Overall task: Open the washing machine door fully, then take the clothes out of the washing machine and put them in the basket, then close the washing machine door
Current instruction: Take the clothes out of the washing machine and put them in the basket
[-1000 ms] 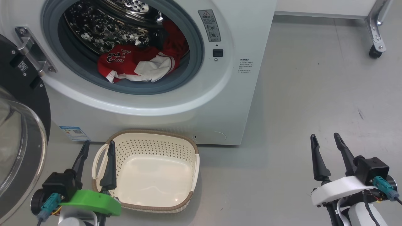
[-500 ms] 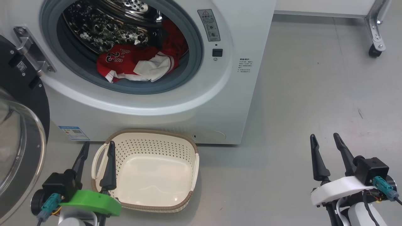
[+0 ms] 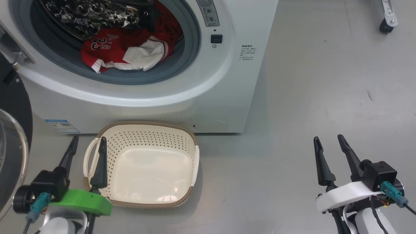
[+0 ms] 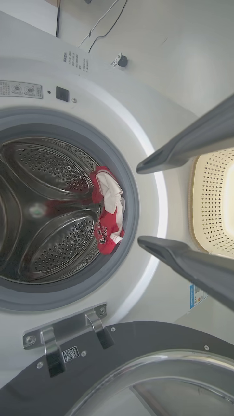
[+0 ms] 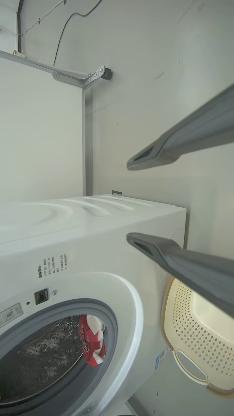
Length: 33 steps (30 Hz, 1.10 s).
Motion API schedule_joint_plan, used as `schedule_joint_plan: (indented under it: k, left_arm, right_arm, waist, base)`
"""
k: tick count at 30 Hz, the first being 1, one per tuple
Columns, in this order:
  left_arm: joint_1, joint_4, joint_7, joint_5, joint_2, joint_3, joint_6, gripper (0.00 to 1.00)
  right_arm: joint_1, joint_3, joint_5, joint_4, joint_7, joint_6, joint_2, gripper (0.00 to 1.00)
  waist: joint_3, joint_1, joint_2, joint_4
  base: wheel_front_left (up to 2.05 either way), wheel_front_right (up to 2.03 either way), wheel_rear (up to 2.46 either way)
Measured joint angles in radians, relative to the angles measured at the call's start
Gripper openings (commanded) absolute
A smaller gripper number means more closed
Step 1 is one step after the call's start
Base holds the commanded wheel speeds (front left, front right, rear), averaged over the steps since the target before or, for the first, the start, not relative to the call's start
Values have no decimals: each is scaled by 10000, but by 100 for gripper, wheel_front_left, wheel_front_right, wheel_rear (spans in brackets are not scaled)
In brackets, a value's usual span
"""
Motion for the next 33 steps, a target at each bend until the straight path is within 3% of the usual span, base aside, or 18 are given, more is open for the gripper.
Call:
schedule_joint_plan:
  k: [15, 33]
  left_arm:
    - [-2509, -161, 1446, 320, 744, 598, 504, 100]
    - [-5476, 1160, 3956, 683, 2397, 1302, 1179, 100]
  right_arm:
    - [-694, 326, 2, -270, 0, 75, 201, 100]
    - [-1674, 859, 159, -362, -2, 90, 378, 100]
  waist:
    - [1610, 0, 0, -922]
    - [3343, 0, 0, -2638]
  base:
    - [0, 0, 0]
    - [0, 0, 0]
